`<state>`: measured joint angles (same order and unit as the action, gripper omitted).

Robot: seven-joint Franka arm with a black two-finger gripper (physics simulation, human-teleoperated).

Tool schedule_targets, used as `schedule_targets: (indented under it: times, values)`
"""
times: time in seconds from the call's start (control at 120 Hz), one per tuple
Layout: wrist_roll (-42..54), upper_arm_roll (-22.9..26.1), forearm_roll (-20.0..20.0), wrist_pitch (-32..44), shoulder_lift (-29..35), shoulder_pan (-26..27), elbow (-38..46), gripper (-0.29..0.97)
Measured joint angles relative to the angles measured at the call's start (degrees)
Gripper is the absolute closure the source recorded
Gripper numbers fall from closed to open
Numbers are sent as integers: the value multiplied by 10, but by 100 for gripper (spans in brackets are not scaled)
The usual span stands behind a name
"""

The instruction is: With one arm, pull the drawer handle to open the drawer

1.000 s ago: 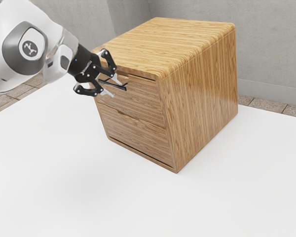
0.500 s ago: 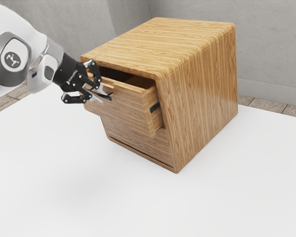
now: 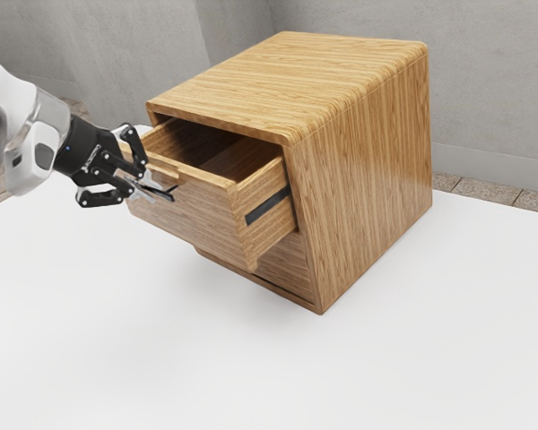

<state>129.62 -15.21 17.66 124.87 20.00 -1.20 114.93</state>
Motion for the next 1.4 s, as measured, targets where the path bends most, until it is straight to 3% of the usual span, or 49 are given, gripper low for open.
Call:
schedule_targets:
  times: [0.7, 0.742, 0.808, 0.833, 0.933, 1.4]
  values:
    - [-38, 0, -23, 2, 120, 15, 103, 74]
    - [-41, 0, -29, 0, 128, 15, 108, 71]
    - [-48, 0, -41, -8, 142, 14, 114, 53]
    - [-51, 0, -44, -11, 146, 14, 115, 62]
    - [-57, -1, -54, -19, 159, 13, 118, 72]
    - [-70, -15, -67, -44, 179, -15, 135, 76]
